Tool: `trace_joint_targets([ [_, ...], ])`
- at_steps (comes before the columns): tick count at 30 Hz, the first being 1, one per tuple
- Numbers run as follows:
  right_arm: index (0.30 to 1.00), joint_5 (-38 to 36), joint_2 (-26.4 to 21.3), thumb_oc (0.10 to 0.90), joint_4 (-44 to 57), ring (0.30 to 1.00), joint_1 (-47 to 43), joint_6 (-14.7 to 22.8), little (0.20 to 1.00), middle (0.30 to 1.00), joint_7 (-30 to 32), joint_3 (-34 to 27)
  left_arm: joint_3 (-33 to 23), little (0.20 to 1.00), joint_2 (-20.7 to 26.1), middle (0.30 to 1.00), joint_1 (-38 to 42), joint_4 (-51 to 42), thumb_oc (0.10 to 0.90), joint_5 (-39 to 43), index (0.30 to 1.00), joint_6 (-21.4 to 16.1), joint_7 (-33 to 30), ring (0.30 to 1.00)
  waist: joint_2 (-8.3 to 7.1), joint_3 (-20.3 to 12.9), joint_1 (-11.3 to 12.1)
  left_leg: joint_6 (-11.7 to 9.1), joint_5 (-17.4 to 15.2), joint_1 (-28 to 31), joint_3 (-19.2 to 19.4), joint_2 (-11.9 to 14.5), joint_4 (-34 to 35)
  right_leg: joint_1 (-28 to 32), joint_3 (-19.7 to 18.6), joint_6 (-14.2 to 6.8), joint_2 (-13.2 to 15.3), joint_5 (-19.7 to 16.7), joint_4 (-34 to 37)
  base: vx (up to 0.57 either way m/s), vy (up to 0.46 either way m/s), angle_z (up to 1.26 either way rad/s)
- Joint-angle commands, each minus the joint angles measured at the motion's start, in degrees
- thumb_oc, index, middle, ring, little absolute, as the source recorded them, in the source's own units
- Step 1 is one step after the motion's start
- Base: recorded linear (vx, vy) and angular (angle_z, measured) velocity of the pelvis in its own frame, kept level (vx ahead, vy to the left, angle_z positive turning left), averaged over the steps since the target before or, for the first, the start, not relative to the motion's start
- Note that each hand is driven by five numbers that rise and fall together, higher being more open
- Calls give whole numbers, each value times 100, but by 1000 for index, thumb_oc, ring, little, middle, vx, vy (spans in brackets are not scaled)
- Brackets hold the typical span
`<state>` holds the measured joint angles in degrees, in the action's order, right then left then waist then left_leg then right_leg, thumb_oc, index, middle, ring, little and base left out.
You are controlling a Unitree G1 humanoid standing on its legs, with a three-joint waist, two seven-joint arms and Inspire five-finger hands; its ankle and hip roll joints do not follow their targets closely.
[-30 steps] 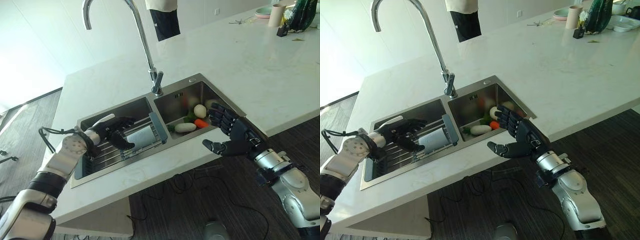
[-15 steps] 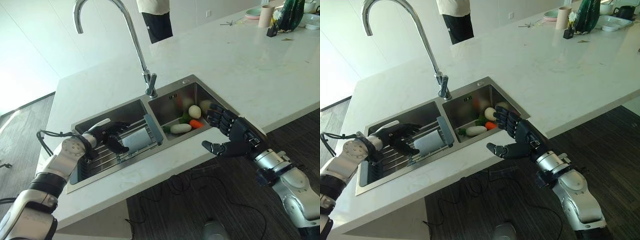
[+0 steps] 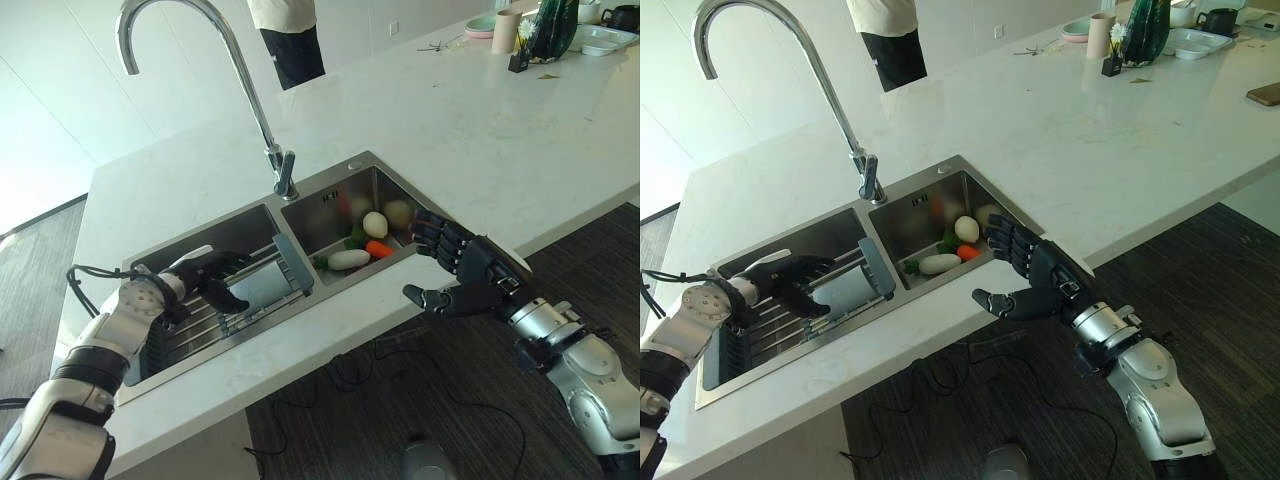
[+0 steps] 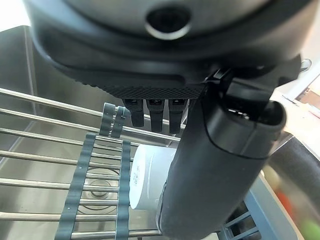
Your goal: Place the dishes in the dishwasher.
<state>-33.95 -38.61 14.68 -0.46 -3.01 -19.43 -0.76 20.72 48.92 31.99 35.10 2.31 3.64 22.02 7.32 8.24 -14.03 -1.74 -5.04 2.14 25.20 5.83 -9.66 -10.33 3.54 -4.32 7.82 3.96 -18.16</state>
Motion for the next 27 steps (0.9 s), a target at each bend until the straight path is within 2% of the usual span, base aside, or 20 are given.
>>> trace_joint_targets([
  [1,900,-338,-32,800,241,900,-681,558,900,900,-92,-320,-180,900,203,900,930,143,800,-224,900,-307,-48,900,-73,-293,41,-76,-1045,-152,-448,204,-753,384,236,-541,150,588,97,0,0,0],
  [27,900,-313,-15,800,314,900,-678,468,900,900,-114,-295,-148,900,21,900,931,514,800,-413,900,-235,107,900,-81,-255,-33,-52,-1045,-156,-395,207,-753,359,148,-533,118,579,97,0,0,0],
])
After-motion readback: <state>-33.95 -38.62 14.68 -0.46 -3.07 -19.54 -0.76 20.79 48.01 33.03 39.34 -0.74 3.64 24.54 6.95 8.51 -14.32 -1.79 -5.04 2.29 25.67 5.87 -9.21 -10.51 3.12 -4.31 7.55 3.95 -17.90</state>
